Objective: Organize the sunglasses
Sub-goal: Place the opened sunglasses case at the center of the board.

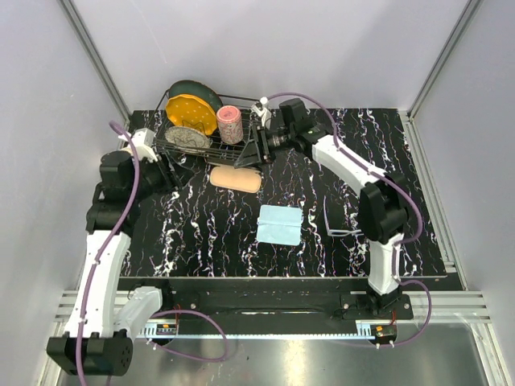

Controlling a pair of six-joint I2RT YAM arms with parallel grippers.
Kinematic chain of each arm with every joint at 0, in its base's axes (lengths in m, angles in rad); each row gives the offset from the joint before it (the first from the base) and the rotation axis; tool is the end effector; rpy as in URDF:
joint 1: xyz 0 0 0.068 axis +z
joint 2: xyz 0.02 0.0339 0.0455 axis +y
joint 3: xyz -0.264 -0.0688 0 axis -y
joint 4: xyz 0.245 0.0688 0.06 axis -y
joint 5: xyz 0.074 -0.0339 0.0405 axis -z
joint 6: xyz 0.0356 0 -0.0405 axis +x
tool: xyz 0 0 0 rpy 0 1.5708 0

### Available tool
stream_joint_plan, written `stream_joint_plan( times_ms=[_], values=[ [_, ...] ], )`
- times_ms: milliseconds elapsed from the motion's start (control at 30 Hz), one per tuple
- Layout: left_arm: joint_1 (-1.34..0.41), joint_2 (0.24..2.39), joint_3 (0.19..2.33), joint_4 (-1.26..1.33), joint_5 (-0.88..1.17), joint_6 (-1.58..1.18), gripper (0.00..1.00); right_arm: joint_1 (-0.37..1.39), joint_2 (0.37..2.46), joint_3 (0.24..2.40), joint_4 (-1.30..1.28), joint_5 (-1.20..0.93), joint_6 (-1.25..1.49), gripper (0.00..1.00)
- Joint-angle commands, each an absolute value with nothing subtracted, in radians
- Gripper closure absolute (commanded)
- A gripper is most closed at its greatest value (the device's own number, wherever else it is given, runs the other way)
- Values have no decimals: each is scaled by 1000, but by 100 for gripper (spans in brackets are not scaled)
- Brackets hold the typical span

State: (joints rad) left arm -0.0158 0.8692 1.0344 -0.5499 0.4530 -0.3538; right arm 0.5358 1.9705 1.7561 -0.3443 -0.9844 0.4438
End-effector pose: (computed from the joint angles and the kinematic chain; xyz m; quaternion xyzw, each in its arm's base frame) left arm 0.1794 -0.0184 0.3748 -0.0122 0.8177 -0.2831 0.5011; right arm 0.3755 0.2575 0.3135 -0.2643 0.7595 0.5657 0.1825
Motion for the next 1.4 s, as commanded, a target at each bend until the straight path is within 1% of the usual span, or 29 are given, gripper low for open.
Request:
stream_joint_plan(
  times_ms=[0,100,233,267,367,533,600,667,733,867,967,1100,1167,1200,1300,1367],
  values=[
    [-9,937,953,-471,417,-452,50,540,2077,1839,-346,-993,347,100],
    [-11,989,896,-413,394,-503,51,538,2156,1874,-383,-985,296,100],
    [-12,1089,844,-338,345,-557,44,538,2213,1888,-388,-966,244,100],
    [-12,1112,830,-325,330,-590,41,537,2224,1893,-390,-966,236,100],
    [-20,1204,805,-230,302,-646,39,535,2270,1920,-387,-982,221,100],
    [-72,1415,843,-169,256,-661,44,534,2339,1947,-339,-1023,256,100],
    [-90,1478,868,-163,207,-647,42,532,2347,1928,-267,-1035,297,100],
    [-106,1570,903,-159,198,-652,39,532,2358,1921,-203,-1064,354,100],
    [-110,1638,923,-146,210,-664,38,532,2370,1902,-160,-1071,386,100],
    [-129,1683,936,-124,189,-672,37,531,2373,1856,-57,-1088,457,100],
    [-137,1684,916,-92,161,-679,38,531,2381,1849,-45,-1086,469,100],
    [-144,1638,825,-3,117,-716,42,529,2370,1786,-9,-1091,529,100],
    [-150,1618,793,34,110,-722,45,532,2350,1749,37,-1095,548,100],
    [-153,1611,782,53,100,-726,48,531,2338,1700,66,-1094,566,100],
    [-170,1580,744,86,75,-726,49,532,2281,1611,118,-1097,578,100],
    [-186,1566,724,90,57,-729,48,535,2272,1589,132,-1095,577,100]
  ],
)
